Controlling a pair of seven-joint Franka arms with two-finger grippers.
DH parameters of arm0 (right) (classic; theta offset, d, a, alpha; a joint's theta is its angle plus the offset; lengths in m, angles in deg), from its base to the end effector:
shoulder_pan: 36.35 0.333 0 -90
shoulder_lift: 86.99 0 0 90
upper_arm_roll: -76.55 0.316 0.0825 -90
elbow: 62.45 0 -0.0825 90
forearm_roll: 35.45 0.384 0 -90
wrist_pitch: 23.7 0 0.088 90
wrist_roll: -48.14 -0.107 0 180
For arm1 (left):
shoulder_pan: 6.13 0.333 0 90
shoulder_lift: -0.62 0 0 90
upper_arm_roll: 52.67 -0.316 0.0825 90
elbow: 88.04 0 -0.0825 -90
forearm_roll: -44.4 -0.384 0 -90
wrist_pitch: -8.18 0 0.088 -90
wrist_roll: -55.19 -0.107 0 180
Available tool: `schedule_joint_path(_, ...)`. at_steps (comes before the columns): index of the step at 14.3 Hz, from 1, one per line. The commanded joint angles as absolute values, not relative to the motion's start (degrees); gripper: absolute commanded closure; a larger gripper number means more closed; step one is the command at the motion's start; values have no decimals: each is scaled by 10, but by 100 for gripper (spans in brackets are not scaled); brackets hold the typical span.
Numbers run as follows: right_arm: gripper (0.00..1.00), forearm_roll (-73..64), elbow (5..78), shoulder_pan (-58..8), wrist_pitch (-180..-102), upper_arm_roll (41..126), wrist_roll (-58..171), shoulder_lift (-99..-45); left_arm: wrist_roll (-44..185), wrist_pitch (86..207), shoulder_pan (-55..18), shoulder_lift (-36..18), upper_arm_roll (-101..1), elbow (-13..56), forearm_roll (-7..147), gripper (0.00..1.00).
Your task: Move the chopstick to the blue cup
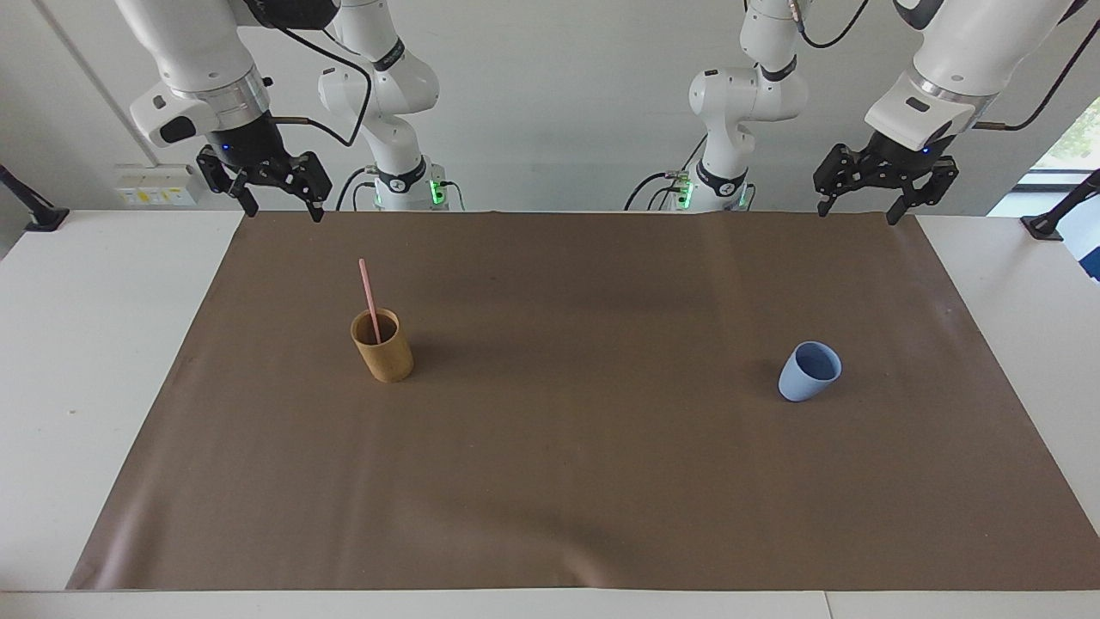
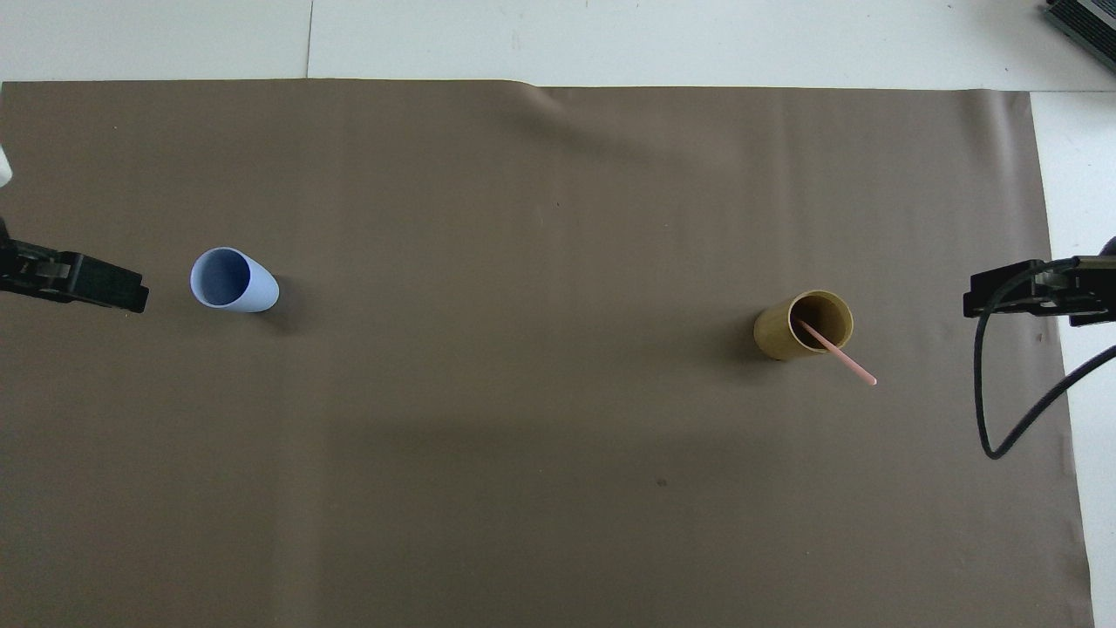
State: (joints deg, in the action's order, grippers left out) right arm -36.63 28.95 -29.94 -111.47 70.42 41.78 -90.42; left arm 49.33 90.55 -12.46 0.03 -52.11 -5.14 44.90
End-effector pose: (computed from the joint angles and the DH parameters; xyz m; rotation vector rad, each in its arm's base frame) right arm 0.5320 -0.0015 0.6419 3.1228 -0.1667 -0.0047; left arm 0.5398 -0.0662 0.6649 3.1133 -0.3495 -0.0307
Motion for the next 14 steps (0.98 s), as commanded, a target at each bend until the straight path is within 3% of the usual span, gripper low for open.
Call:
schedule_joint_path(1,0,-361,302,-305,-1112,706,430,-917,496,907,-122,14,-520,-37,444,0)
schedule_joint_path(14,0,-361,309,-305,-1112,704,430,-922,491,911,-123,14,-519,-35,445,0)
